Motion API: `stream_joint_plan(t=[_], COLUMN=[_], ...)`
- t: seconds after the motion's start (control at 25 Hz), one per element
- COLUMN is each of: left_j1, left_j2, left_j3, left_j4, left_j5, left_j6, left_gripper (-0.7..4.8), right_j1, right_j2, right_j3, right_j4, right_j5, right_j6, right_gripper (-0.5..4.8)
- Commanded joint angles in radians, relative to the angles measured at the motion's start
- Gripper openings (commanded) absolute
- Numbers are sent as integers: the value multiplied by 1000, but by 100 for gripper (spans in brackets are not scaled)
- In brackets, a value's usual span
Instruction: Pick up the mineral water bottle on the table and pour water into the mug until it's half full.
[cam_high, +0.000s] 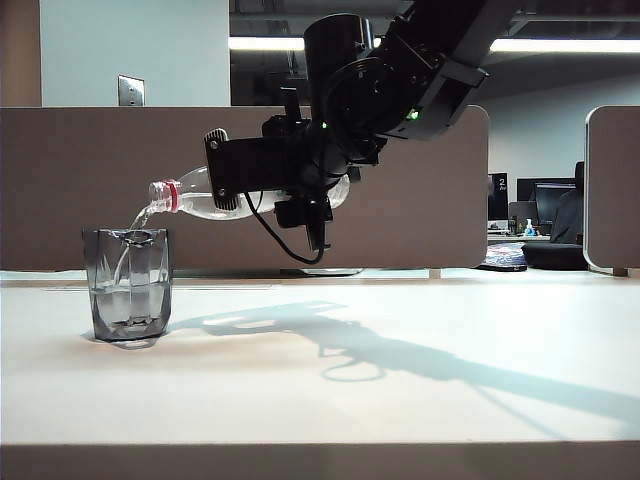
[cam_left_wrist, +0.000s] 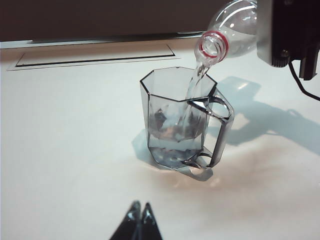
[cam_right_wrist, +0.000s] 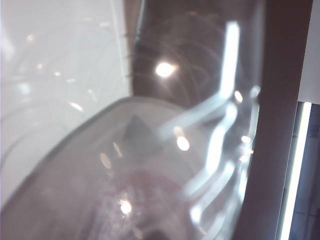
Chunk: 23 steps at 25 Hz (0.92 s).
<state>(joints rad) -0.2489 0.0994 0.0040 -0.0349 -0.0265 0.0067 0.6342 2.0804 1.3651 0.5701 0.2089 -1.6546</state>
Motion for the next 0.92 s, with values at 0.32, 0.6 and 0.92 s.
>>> stream_joint_plan(t=[0.32, 0.6, 0.92], left_j1=[0, 0, 0], left_j2=[0, 0, -23], left_j3=[3, 3, 3], left_j4=[13, 13, 14], left_j5=[4, 4, 4], left_j6=[0, 0, 0], left_gripper=[-5, -5, -5], right_j1=[1, 3, 10], right_j2=[-14, -14, -14], right_j3=[11, 10, 10], right_j4=[41, 40, 39], right_j5=[-2, -2, 38], right_j6=[4, 66, 225], right_gripper=[251, 251, 251])
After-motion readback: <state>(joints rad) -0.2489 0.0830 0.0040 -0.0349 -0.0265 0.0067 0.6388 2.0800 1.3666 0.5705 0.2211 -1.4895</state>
